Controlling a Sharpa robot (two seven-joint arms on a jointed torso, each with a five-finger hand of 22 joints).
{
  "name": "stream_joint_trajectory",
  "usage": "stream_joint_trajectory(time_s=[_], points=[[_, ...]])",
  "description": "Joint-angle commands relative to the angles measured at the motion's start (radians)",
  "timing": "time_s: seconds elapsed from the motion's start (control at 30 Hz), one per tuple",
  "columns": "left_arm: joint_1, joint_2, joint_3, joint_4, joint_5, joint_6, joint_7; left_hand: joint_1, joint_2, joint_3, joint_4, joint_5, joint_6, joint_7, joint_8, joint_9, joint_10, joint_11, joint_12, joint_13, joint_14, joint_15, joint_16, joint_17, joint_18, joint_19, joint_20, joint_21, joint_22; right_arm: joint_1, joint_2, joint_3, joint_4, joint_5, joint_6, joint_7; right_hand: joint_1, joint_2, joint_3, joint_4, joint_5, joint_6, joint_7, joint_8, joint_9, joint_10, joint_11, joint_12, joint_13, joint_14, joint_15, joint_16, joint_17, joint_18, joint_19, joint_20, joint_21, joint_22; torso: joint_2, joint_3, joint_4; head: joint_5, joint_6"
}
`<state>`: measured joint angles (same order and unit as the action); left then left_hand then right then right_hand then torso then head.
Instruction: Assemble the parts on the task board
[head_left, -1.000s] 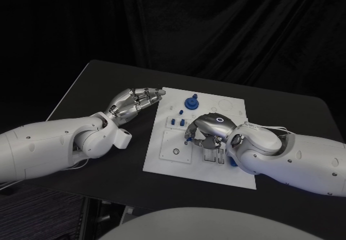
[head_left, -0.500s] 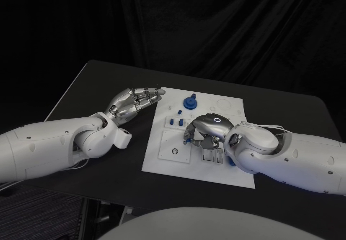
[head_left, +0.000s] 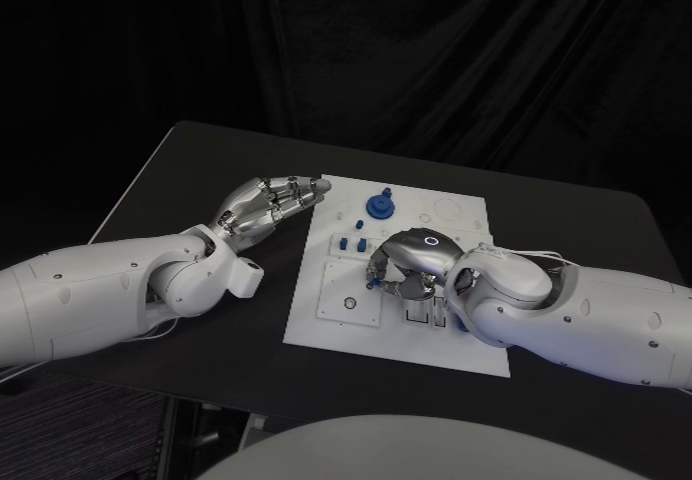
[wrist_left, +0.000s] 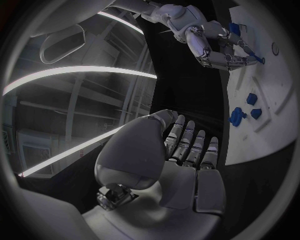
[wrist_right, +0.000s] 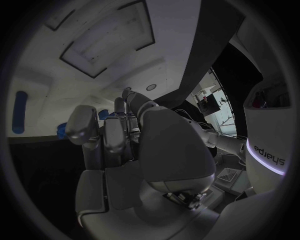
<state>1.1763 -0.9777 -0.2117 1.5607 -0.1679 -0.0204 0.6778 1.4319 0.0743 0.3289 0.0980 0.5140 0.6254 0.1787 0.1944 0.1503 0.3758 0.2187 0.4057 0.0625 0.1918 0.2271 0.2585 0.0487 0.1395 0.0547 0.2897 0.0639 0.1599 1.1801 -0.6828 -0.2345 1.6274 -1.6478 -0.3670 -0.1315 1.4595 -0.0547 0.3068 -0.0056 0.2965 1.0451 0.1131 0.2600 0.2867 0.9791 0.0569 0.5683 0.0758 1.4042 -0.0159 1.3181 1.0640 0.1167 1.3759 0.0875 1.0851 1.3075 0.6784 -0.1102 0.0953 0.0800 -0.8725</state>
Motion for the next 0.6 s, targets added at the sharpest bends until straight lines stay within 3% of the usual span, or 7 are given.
stream_joint_trajectory(time_s=[0.03, 0.6], points=[[-0.001, 0.003, 0.001, 0.002, 0.004, 0.007, 0.051, 0.01, 0.002, 0.006, 0.0, -0.004, 0.003, 0.047, -0.002, -0.002, 0.0, 0.007, 0.006, 0.001, 0.008, 0.003, 0.006, 0.001, -0.007, 0.006, 0.002, 0.005, 0.002, -0.003, 0.002, 0.0, -0.002, 0.0, 0.001, -0.011, -0.007, 0.001, 0.005, -0.002, -0.005, 0.009, 0.005, 0.004, 0.002, 0.008, 0.002, -0.006, -0.001, 0.007, 0.0, -0.001, 0.001, -0.013, 0.008, 0.002, 0.006, 0.111, 0.0, -0.0004, 0.0008, 0.0, 0.0], [-0.002, 0.004, 0.001, 0.002, 0.004, 0.011, 0.036, 0.011, 0.002, 0.01, 0.001, -0.001, 0.004, 0.05, -0.001, -0.002, 0.011, 0.014, 0.017, 0.003, 0.016, 0.009, 0.016, 0.002, -0.012, 0.01, 0.003, 0.007, 0.006, -0.004, 0.007, 0.0, -0.005, 0.0, 0.029, -0.002, -0.008, 0.001, 0.006, -0.001, -0.005, 0.009, 0.005, 0.003, 0.002, 0.008, 0.002, -0.008, -0.001, 0.005, 0.0, -0.003, -0.003, -0.013, 0.008, 0.002, 0.006, 0.111, 0.0, -0.0005, 0.0005, 0.001, 0.0]])
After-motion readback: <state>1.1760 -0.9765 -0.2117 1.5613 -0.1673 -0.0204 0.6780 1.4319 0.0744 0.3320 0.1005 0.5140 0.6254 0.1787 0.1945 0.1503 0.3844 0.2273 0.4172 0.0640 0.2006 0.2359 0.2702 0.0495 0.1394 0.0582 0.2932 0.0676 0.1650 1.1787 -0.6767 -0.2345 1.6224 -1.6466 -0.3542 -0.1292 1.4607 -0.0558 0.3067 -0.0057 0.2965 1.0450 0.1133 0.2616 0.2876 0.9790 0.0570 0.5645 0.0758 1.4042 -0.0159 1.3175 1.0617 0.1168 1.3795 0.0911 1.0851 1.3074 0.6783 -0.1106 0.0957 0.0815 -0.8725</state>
